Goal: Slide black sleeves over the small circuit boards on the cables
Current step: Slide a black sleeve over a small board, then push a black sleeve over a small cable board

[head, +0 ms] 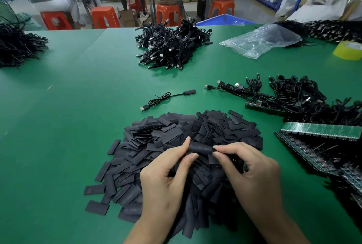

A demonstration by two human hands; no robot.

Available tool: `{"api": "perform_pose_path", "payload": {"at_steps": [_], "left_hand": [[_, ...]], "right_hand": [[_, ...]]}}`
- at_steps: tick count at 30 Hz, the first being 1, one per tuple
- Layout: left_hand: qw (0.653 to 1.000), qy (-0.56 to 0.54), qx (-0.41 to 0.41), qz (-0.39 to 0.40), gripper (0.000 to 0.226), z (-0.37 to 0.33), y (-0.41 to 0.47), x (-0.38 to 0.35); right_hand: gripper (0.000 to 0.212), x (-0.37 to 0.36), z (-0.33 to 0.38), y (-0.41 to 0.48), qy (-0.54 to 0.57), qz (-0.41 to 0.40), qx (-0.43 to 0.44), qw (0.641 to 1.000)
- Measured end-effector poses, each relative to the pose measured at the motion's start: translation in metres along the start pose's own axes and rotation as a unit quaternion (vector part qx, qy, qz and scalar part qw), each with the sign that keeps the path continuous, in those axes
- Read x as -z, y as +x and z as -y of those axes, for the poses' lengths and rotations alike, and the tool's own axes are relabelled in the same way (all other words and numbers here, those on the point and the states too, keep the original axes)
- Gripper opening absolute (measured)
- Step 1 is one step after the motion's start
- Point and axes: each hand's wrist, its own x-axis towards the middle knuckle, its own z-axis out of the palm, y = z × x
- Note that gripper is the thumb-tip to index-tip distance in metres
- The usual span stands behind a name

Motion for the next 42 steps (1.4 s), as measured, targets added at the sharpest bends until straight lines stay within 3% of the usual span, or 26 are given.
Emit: {"api": "perform_pose_path", "payload": {"at_steps": [16, 20, 23, 26, 30, 32, 37, 42], "left_hand": [[0.999, 0.008, -0.008, 0.036, 0.043, 0.005, -0.002, 0.000], [0.996, -0.024, 0.015, 0.082, 0.056, 0.004, -0.003, -0.001], [0.992, -0.038, 0.030, 0.118, 0.068, 0.001, -0.004, -0.004], [0.986, 0.024, -0.034, 0.160, 0.044, -0.006, -0.003, -0.012], [0.958, 0.132, -0.129, 0.218, 0.042, -0.020, -0.004, -0.030], [0.949, 0.140, -0.117, 0.257, 0.038, -0.025, -0.003, -0.033], [0.960, 0.073, 0.049, 0.266, 0.026, -0.026, 0.025, -0.008], [0.940, 0.269, 0.027, 0.208, 0.023, 0.019, 0.109, 0.013]], "right_hand": [[0.006, -0.001, -0.001, 0.000, -0.001, -0.019, 0.009, 1.000], [0.015, 0.002, 0.002, 0.003, 0.028, -0.021, -0.032, 0.999], [0.017, 0.004, 0.006, 0.008, 0.204, -0.024, -0.161, 0.965], [0.014, 0.007, 0.012, 0.015, 0.369, -0.053, -0.251, 0.893], [0.018, 0.006, 0.017, 0.015, 0.462, -0.060, -0.312, 0.828], [0.024, 0.004, 0.017, 0.014, 0.474, -0.065, -0.320, 0.818], [0.035, 0.015, 0.010, 0.024, 0.456, -0.097, -0.312, 0.828], [0.014, 0.025, -0.006, 0.029, 0.397, -0.125, -0.327, 0.848]]}}
